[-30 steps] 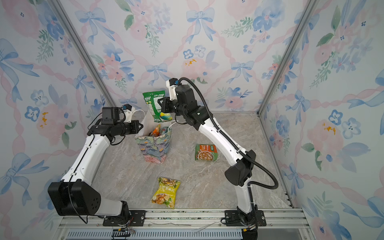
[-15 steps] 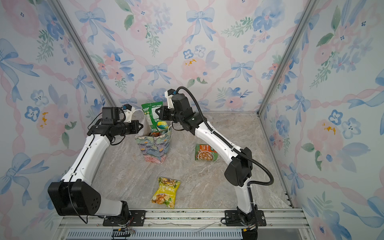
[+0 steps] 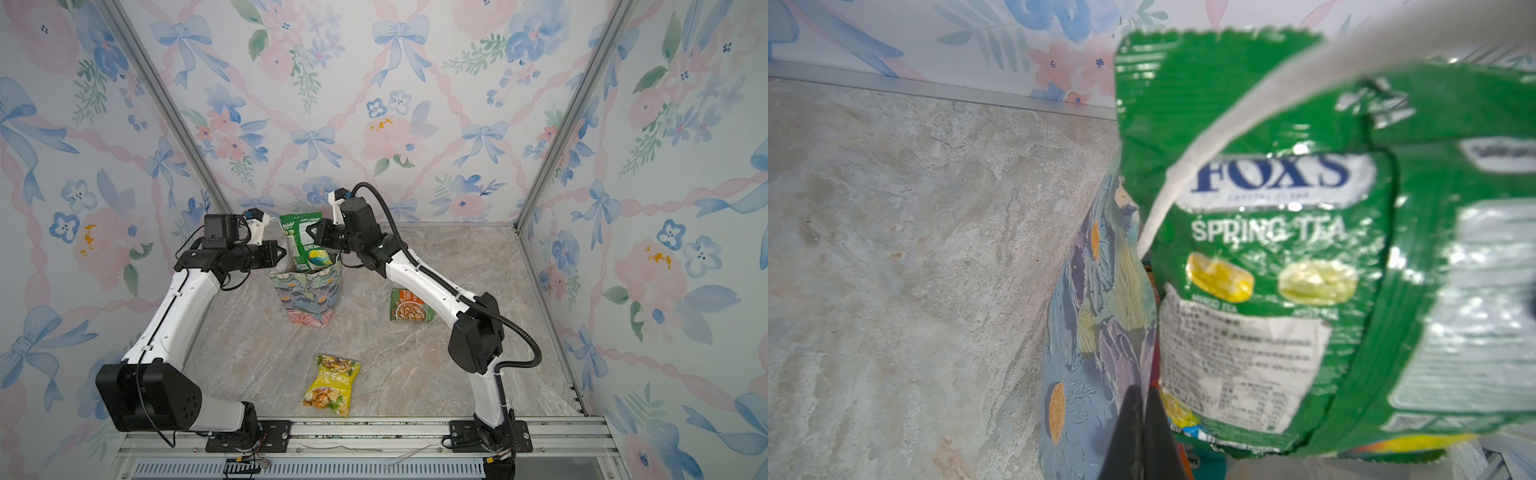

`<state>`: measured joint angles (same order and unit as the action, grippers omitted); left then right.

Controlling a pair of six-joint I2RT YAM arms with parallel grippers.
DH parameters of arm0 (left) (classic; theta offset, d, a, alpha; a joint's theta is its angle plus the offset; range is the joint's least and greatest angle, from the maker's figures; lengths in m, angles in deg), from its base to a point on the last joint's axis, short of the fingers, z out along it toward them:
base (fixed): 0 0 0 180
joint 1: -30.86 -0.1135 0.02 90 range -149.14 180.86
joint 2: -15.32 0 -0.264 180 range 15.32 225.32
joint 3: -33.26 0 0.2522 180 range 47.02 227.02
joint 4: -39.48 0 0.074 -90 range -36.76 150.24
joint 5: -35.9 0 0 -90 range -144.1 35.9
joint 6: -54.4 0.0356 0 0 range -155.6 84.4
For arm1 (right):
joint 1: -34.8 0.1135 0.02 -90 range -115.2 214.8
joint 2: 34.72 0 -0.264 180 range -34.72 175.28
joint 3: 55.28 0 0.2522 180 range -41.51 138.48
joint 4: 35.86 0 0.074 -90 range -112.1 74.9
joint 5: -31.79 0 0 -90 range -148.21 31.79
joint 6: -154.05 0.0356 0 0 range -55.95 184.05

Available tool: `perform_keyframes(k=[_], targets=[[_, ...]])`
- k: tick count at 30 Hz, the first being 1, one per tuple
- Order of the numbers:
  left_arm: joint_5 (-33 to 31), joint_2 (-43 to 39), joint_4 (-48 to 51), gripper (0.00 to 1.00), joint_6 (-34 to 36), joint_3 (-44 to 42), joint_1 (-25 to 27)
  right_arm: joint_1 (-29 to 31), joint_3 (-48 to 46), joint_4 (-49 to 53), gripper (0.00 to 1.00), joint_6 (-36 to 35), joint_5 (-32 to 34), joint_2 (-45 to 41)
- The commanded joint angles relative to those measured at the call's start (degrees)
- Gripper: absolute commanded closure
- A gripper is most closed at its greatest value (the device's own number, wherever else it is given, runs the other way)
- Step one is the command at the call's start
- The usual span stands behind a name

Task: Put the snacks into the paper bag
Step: 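Lower the green packet into the bag opening beside the left gripper, then open the right gripper and push the green packet down into the bag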

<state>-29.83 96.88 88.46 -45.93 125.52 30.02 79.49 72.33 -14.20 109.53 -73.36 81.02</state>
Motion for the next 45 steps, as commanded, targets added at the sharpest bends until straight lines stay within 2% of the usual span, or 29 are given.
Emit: perform_keyframes(k=[1, 2, 6, 9, 13, 18, 23, 29, 37, 45], targets=[[0.6, -0.55, -0.33, 1.0, -0.31, -1.07, -0.17, 0.84, -0.18, -2.84, 0.97, -0.41, 0.11, -3.8], [0.73, -0.48, -0.26, 1.0, -0.31, -1.02, -0.13, 0.84, -0.12, -2.0, 0.9, -1.22, 0.63, -3.99], [0.7, -0.49, -0.33, 1.0, -0.38, -1.0, -0.15, 0.88, 0.23, 2.32, 0.38, -5.88, 5.86, -5.63], [0.73, -0.31, -0.32, 1.0, -0.35, -0.98, -0.1, 0.64, 1.55, 5.73, 0.25, -10.18, 9.96, -6.62], [0.69, -0.11, -0.34, 1.0, -0.42, -0.98, -0.21, -0.01, 1.97, 7.94, 0.16, -15.31, 14.35, -8.23], [0.51, -0.01, -0.33, 1.0, -0.41, -0.89, -0.11, -0.28, 4.55, 11.63, 0.15, -21.02, 17.59, -8.71], [0.51, 0.16, -0.33, 1.0, -0.4, -0.89, -0.12, -0.56, 9.74, 18.14, 0.16, -25.46, 17.72, -6.56], [0.69, 0.57, -0.33, 1.0, -0.4, -0.89, -0.11, -1.53, 20.53, 28.55, 0.17, -27.49, 15.13, 1.06], [0.6, 0.49, -0.32, 1.0, -0.45, -0.88, -0.13, -2.08, 39.43, 41.98, 0.2, -29.37, 11.45, 13.51], [0.64, 0.91, -0.33, 1.0, -0.39, -0.89, -0.13, -1.65, 37.77, 43.42, 0.21, -29.41, 9.84, 15.07]])
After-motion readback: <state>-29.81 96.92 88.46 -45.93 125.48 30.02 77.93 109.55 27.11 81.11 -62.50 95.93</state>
